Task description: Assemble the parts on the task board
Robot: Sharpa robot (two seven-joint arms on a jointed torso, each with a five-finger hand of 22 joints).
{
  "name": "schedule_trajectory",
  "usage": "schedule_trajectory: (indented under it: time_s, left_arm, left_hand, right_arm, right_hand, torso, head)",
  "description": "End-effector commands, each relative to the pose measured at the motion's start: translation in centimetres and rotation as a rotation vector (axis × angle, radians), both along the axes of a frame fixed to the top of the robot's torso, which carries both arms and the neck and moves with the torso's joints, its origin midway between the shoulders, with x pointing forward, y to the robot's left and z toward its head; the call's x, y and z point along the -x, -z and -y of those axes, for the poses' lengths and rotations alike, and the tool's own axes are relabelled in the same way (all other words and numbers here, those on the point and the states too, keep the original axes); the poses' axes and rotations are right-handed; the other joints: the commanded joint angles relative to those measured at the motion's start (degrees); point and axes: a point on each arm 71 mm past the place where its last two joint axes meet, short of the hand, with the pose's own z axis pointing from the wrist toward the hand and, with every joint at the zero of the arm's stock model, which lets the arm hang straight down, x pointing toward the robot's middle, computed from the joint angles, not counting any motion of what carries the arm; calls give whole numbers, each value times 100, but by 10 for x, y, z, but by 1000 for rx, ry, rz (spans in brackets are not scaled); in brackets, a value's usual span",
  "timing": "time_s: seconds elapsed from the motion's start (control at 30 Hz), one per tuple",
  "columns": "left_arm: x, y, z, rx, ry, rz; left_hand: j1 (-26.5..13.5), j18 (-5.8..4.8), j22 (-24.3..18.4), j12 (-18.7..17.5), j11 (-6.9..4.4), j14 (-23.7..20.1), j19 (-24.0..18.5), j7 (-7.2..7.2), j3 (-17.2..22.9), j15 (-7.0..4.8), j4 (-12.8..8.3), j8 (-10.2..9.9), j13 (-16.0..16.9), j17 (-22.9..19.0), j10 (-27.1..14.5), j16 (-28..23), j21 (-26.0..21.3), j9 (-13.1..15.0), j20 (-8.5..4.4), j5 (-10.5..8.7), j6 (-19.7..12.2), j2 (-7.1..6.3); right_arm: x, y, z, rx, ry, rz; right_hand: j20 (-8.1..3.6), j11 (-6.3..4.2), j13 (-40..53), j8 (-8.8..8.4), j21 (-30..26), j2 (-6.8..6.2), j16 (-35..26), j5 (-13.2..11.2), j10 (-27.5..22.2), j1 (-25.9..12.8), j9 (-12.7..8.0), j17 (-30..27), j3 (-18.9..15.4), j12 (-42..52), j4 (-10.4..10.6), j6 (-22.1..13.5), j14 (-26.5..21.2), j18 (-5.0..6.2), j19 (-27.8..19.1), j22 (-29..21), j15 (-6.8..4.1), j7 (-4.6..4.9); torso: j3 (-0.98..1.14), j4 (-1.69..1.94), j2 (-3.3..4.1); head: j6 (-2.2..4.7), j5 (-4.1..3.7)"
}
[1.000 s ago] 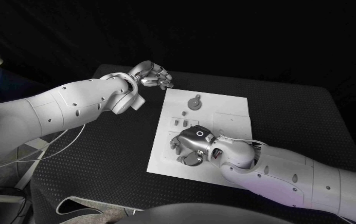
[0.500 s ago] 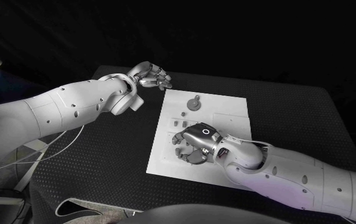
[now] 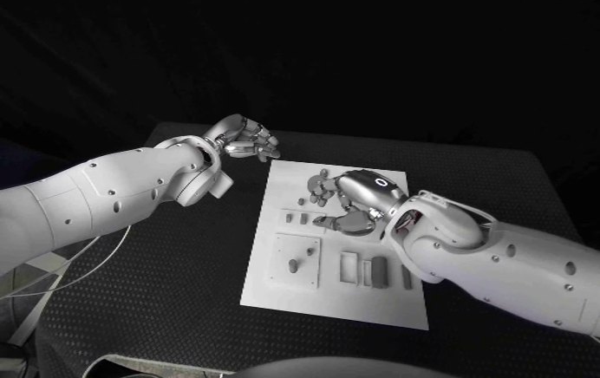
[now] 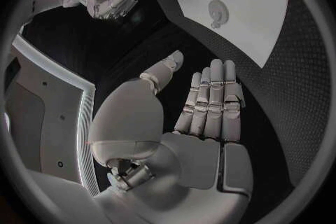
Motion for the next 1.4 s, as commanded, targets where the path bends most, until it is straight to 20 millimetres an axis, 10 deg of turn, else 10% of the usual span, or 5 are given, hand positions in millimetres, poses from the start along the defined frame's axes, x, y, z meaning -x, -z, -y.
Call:
schedule_trajectory:
  time_s: [0.03,0.2,0.33,0.7,1.4]
  left_arm:
    - [0,-1,-1,15,-1,3]
    - [-1,-1,0,36,-11,-5]
    - [-1,-1,0,36,-9,-6]
    - [-1,-1,0,36,-10,-8]
    - [-1,0,2,35,-2,-18]
  left_hand:
    - [-46,-40,-1,117,-79,68,63,5,-24,-25,32,17,78,36,200,-12,41,-8,-7,-19,-14,24]
    - [-73,-50,-8,114,-70,54,57,1,-44,-24,52,21,88,61,158,-35,31,-10,-10,-18,-9,18]
    - [-78,-53,-10,112,-65,50,52,1,-48,-22,56,21,90,68,144,-43,28,-10,-10,-18,-8,15]
    - [-87,-57,-14,112,-59,44,46,0,-52,-19,67,24,94,80,128,-54,23,-11,-9,-17,-4,17]
    - [-106,-61,-19,116,-55,39,41,-3,-57,-17,90,28,101,100,110,-70,20,-13,-10,-14,2,21]
  right_arm:
    - [-13,0,25,6,121,-266]
    - [-19,8,58,137,204,-450]
    - [-17,16,77,202,268,-551]
    - [-2,36,107,328,388,-707]
    - [19,63,117,452,405,-794]
  right_hand:
    - [-21,-302,190,44,-11,149,-26,-24,883,-59,22,-11,-53,274,2,103,-68,597,-39,37,-273,-106]
    - [-74,-578,3006,97,-24,177,79,-27,735,-248,121,137,-304,2988,-128,241,57,597,106,10,-603,-285]
    - [-117,-621,4267,145,16,165,402,-23,91,-510,236,426,-210,4224,116,344,59,597,106,72,-548,-394]
    - [-251,-712,4755,258,178,89,796,-19,117,-1437,453,874,-192,4898,884,585,108,597,196,123,-658,-488]
    - [-398,-833,4888,293,421,-548,984,-57,324,-2242,646,1420,132,5118,1819,854,294,597,228,117,-774,-612]
  torso:
    - [-1,-30,0]
    - [9,-75,-7]
    - [14,-78,-7]
    - [12,-71,-6]
    - [-12,-61,-13]
  head:
    - [85,-121]
    - [99,-206]
    - [79,-248]
    - [20,-325]
    - [-61,-431]
